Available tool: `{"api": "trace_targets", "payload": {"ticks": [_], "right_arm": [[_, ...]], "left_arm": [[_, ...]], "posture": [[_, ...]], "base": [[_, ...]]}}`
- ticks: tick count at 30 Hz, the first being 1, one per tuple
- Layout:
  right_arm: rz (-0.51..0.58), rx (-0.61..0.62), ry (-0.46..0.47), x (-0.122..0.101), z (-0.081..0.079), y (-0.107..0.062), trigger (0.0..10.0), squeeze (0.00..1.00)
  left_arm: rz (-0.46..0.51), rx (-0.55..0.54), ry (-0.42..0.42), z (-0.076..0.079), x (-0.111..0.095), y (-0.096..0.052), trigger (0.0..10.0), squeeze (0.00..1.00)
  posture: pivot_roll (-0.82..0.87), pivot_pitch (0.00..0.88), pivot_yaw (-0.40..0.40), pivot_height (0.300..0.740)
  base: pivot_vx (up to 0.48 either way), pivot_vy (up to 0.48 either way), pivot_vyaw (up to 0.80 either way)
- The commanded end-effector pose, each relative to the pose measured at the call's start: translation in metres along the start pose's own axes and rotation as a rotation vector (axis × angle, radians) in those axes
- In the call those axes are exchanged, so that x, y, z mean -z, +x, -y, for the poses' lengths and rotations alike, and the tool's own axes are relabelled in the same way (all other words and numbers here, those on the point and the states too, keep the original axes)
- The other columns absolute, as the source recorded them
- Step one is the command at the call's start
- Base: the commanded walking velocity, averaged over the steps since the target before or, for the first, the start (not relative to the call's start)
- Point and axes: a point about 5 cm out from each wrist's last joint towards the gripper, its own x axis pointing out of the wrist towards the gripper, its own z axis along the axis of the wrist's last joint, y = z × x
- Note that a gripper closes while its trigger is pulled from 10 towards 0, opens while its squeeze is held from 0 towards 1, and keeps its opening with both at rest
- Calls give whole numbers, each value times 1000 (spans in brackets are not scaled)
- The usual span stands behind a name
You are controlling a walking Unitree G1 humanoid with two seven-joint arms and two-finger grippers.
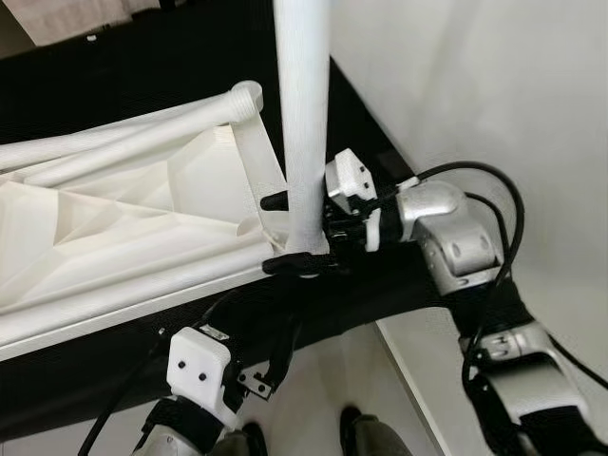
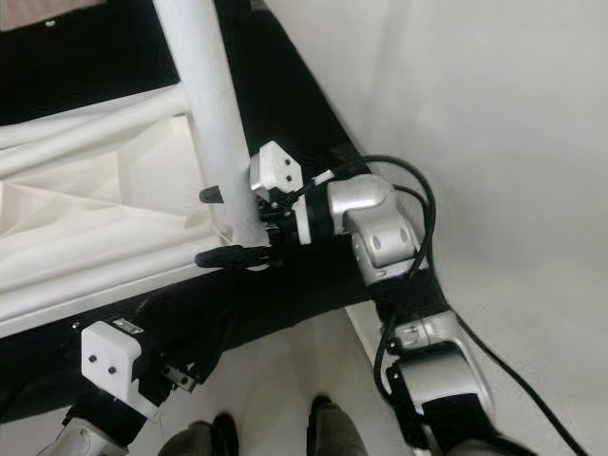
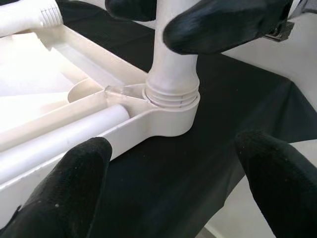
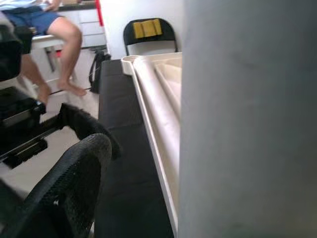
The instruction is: Building children table
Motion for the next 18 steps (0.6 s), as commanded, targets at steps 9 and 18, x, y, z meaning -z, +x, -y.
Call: {"api": "trace_targets", "payload": {"ticks": [9, 18], "right_arm": [[38, -123, 14, 4, -2, 5, 0, 0], [24, 288, 95, 28, -22, -4, 0, 0]], "left_arm": [[-30, -4, -13, 3, 5, -4, 10000, 0], [-25, -2, -16, 3, 4, -4, 10000, 0]], "posture": [[6, 289, 22, 740], [-16, 299, 12, 740]], "base": [[0, 0, 0], [0, 0, 0]]}}
